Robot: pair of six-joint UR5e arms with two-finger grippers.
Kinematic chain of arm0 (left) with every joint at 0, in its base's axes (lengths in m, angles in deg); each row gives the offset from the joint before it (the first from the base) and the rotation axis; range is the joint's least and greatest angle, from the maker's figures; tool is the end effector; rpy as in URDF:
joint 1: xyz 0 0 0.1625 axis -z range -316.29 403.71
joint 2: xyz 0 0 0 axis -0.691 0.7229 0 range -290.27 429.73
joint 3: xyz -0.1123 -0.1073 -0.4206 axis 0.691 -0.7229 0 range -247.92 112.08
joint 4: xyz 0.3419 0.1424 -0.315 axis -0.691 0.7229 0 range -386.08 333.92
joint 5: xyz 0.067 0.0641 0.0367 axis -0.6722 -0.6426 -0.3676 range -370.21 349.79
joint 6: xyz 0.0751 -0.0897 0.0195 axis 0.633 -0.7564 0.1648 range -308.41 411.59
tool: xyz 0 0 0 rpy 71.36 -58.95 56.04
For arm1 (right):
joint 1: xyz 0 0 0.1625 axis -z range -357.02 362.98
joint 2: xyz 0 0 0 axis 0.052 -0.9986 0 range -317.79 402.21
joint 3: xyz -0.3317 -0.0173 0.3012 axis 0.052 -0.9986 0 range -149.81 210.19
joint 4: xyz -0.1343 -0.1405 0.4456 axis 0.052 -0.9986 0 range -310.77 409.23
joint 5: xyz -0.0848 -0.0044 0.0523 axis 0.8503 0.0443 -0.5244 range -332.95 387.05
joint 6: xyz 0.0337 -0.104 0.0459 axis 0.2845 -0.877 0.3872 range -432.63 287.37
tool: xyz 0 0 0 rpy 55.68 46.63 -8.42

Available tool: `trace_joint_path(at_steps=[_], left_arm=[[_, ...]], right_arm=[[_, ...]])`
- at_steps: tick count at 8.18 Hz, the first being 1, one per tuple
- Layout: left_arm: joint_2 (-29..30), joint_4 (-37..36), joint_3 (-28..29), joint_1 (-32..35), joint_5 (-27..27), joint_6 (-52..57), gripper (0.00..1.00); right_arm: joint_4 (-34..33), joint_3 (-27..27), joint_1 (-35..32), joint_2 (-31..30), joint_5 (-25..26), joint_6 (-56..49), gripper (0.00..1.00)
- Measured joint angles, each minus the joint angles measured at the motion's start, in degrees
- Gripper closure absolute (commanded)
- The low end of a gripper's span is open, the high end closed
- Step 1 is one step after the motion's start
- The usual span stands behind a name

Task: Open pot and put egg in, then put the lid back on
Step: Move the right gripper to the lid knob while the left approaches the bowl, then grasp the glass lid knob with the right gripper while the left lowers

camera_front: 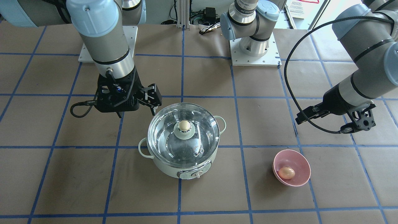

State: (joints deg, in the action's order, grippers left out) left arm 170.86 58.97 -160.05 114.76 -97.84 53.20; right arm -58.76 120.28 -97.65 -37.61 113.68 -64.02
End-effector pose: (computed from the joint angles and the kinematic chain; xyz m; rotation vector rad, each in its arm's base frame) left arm 0.0718 -0.6343 0.3635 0.4670 -3.0324 -0.2081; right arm 0.2585 -0.6169 0.4165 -0.0601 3.0549 -0.1882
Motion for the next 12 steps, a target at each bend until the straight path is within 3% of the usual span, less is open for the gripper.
trace_joint_path(at_steps=[3,6,10,12], left_arm=[[2.9,-5.3,-2.1,-1.2,0.4,0.1,0.00],[6.0,-12.6,-3.8,-0.7,0.7,0.3,0.00],[12.1,-21.7,-3.4,3.6,-0.1,-0.4,0.00],[14.5,-22.2,-3.3,4.8,-1.0,-0.6,0.00]], right_arm=[[-8.1,-0.6,-5.4,5.2,-5.5,6.4,0.01],[-12.0,-0.9,-9.0,9.2,-6.0,8.5,0.02],[-12.2,-1.0,-10.1,10.5,-4.3,7.5,0.15],[-12.0,-1.0,-10.1,10.7,-2.4,6.5,0.52]])
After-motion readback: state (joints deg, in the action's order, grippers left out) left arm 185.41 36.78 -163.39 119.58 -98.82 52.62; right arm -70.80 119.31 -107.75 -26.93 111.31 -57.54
